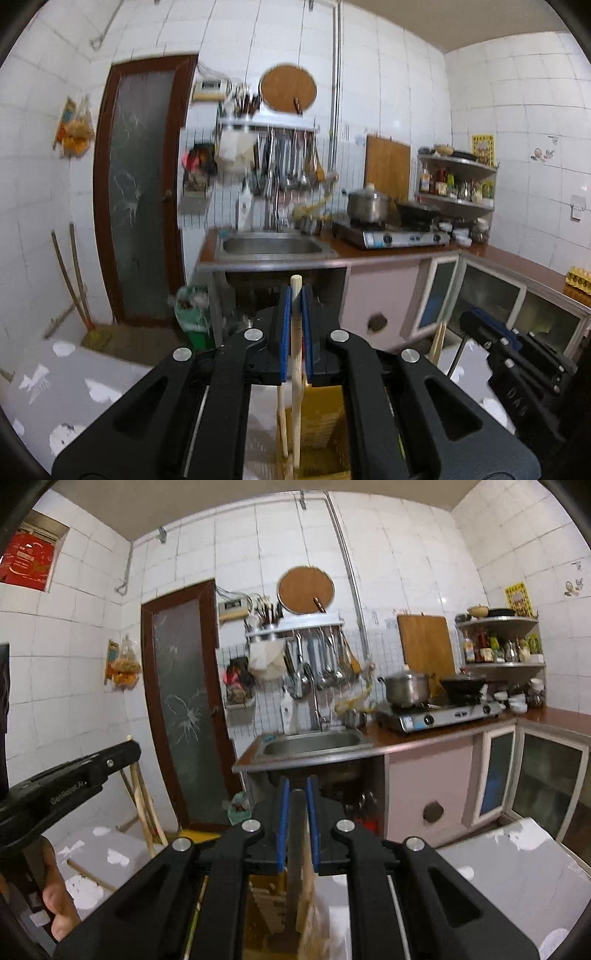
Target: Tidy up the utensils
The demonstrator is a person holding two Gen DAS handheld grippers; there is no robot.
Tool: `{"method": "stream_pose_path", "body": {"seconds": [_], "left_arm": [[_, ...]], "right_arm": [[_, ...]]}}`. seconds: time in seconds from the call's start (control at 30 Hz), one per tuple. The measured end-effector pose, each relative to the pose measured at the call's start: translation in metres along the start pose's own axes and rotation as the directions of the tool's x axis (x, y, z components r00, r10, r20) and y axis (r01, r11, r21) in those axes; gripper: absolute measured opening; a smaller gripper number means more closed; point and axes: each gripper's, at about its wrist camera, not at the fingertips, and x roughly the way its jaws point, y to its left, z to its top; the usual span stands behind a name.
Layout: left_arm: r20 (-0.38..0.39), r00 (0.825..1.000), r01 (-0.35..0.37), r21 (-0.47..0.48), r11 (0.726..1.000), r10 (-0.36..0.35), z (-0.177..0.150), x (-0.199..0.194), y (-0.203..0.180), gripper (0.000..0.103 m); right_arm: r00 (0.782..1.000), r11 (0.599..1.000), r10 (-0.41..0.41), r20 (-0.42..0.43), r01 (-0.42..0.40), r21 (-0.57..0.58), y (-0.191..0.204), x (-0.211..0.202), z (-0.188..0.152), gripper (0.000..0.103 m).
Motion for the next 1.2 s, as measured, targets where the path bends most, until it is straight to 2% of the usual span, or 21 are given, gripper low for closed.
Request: {"method": "stream_pose_path", "body": {"seconds": [0.03,0.07,0.1,0.13,0.17,0.23,0.37,0.43,0.53,0.6,0.77,0.97,1.2], "left_arm": [[-0.012,1.0,0.005,-0.004,1.0,-0.005,-0.001,-0.002,0.002,0.005],[-0.026,1.0,0.007,-0.002,1.0,-0.007,-0.003,-0.006,0.004,0.01],[-0.035,0.999,0.007,0.002,1.0,-0.007,-0.004,-0.012,0.006,0.016],[-0.039,0.999,0.003,0.007,1.0,-0.003,-0.004,-0.023,0.008,0.037],[-0.037,0.999,0.0,0.007,1.0,0.001,-0.005,-0.032,0.009,0.056],[-0.017,1.0,-0.023,0.018,1.0,0.024,-0.006,-0.059,0.013,0.068],[-0.028,0.999,-0.022,0.025,0.999,0.023,-0.007,-0.106,0.019,0.088],[-0.02,0.999,-0.038,0.024,0.999,0.039,-0.009,-0.134,0.024,0.098],[-0.034,0.999,-0.037,0.026,0.999,0.037,-0.015,-0.164,0.031,0.098],[-0.061,0.998,-0.031,0.014,0.999,0.032,-0.025,-0.183,0.036,0.098],[-0.113,0.993,-0.04,0.008,0.999,0.041,-0.056,-0.216,0.047,0.098],[-0.177,0.982,-0.066,0.011,0.998,0.067,-0.093,-0.234,0.063,0.098],[-0.275,0.957,-0.105,-0.022,0.994,0.095,-0.141,-0.226,0.09,0.098]], "right_arm": [[1.0,1.0,-0.016,-0.014,0.016,-0.001,-0.003,-0.002,-0.001,0.018],[0.999,0.999,-0.03,-0.03,0.03,0.01,-0.006,-0.007,-0.002,0.026],[0.999,0.999,-0.039,-0.037,0.039,0.022,-0.01,-0.012,-0.002,0.049],[0.998,0.998,-0.054,-0.04,0.055,0.04,-0.014,-0.019,-0.001,0.059],[0.997,0.996,-0.065,-0.04,0.068,0.056,-0.019,-0.026,-0.001,0.059],[0.995,0.992,-0.084,-0.062,0.089,0.085,-0.028,-0.044,0.0,0.059],[0.991,0.987,-0.105,-0.086,0.114,0.11,-0.037,-0.08,0.001,0.06],[0.991,0.988,-0.107,-0.083,0.116,0.106,-0.035,-0.107,0.002,0.069],[0.992,0.991,-0.096,-0.082,0.103,0.086,-0.027,-0.142,0.002,0.08],[0.992,0.993,-0.093,-0.086,0.099,0.065,-0.019,-0.161,0.0,0.084],[0.989,0.995,-0.085,-0.12,0.09,0.043,0.002,-0.199,-0.014,0.087],[0.979,0.993,-0.094,-0.183,0.105,0.051,0.017,-0.217,-0.043,0.087],[0.954,0.992,-0.111,-0.278,0.121,0.02,0.036,-0.206,-0.096,0.087]]}}
